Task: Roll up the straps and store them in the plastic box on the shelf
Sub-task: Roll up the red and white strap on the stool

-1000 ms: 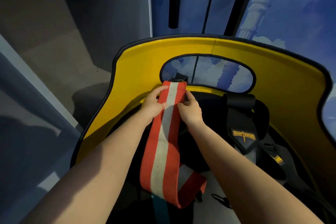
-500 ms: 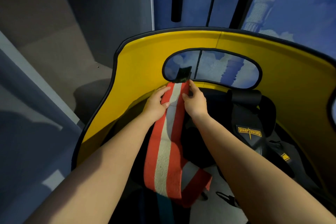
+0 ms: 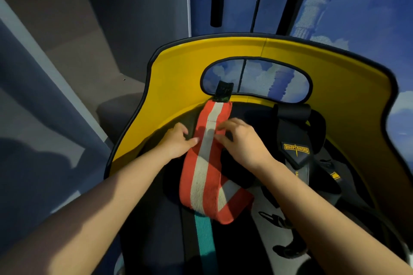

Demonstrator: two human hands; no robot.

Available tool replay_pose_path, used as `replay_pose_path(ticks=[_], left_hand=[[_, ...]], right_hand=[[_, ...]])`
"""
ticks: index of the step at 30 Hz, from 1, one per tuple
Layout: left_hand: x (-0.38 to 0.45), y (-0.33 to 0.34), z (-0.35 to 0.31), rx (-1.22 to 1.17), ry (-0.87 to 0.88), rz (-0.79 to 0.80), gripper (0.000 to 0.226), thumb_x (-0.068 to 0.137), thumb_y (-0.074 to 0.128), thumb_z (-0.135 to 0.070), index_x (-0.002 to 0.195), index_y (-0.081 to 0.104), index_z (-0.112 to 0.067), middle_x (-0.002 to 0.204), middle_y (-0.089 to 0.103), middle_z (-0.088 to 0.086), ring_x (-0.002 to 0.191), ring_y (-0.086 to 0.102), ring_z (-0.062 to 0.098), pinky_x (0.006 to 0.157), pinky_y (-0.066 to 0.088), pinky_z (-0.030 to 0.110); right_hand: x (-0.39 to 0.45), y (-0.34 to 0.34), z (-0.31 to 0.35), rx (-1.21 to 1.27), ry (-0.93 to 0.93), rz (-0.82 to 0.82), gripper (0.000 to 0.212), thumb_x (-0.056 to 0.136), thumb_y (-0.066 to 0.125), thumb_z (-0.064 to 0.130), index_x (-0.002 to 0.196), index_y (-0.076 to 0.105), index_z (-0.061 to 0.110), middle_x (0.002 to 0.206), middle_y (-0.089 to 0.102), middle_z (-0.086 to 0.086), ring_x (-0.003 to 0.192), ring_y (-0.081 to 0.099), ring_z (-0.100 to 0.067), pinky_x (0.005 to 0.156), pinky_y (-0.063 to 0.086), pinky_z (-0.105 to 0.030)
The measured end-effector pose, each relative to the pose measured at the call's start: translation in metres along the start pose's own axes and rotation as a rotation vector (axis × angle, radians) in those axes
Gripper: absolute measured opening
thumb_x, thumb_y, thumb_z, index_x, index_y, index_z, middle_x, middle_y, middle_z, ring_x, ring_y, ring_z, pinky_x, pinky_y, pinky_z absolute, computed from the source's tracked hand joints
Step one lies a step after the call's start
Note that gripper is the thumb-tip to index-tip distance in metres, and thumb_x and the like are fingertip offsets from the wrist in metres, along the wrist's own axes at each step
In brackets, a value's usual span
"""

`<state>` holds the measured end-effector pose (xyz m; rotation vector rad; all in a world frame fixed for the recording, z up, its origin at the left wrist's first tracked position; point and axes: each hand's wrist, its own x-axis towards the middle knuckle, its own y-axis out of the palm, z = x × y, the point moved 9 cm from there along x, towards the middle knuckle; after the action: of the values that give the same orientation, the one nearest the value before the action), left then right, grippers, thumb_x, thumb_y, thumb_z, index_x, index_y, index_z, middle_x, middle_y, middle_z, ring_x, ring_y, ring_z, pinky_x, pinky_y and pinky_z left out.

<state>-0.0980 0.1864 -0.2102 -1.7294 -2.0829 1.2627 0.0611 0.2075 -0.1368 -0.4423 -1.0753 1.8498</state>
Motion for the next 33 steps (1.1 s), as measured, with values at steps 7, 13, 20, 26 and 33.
replay_pose_path(ticks=[7,13,20,26,33], left_hand=[[-0.076,0.022,0.019,-0.395,-0.166,0.414,0.022,0.092,0.055,-0.034,0.105,0.059,-0.016,0.109,0.067,0.005,0.094,0.063,0.015,0.077,0.054,0.028],[-0.088,0.015,0.026,-0.637,-0.149,0.168,0.035,0.093,0.055,-0.013,0.128,0.052,-0.008,0.119,0.063,0.013,0.102,0.062,0.025,0.075,0.053,0.034],[-0.114,0.021,0.02,-0.979,-0.203,0.168,0.042,0.094,0.052,-0.029,0.132,0.048,-0.011,0.125,0.06,0.011,0.111,0.059,0.025,0.084,0.051,0.038],[-0.144,0.021,0.019,-1.079,-0.119,0.268,0.044,0.091,0.055,-0.029,0.132,0.044,-0.019,0.125,0.058,0.01,0.112,0.058,0.027,0.088,0.049,0.04],[-0.169,0.019,0.031,-0.844,-0.078,0.089,0.043,0.092,0.057,-0.012,0.133,0.046,-0.021,0.113,0.064,0.009,0.085,0.064,0.018,0.06,0.05,0.027]], right_hand=[[-0.061,0.02,0.011,0.017,0.055,0.142,0.031,0.091,0.054,0.04,0.1,0.062,0.012,0.097,0.057,-0.003,0.093,0.058,-0.022,0.081,0.045,-0.03],[-0.103,0.022,0.012,0.18,0.116,0.194,0.058,0.076,0.058,0.062,0.111,0.058,0.016,0.107,0.054,0.002,0.098,0.054,-0.01,0.082,0.038,-0.014],[-0.131,0.027,0.032,-0.174,-0.192,0.102,0.051,0.084,0.05,0.056,0.117,0.064,0.019,0.129,0.057,0.0,0.118,0.052,-0.023,0.09,0.051,-0.038],[-0.132,0.004,0.031,0.35,0.093,-0.031,0.028,0.087,0.061,0.041,0.104,0.068,0.02,0.094,0.072,0.004,0.088,0.066,-0.009,0.076,0.053,-0.032],[-0.153,0.026,0.029,0.786,0.338,0.059,0.013,0.089,0.062,0.023,0.099,0.06,0.014,0.085,0.066,0.007,0.073,0.063,0.002,0.066,0.048,-0.014]])
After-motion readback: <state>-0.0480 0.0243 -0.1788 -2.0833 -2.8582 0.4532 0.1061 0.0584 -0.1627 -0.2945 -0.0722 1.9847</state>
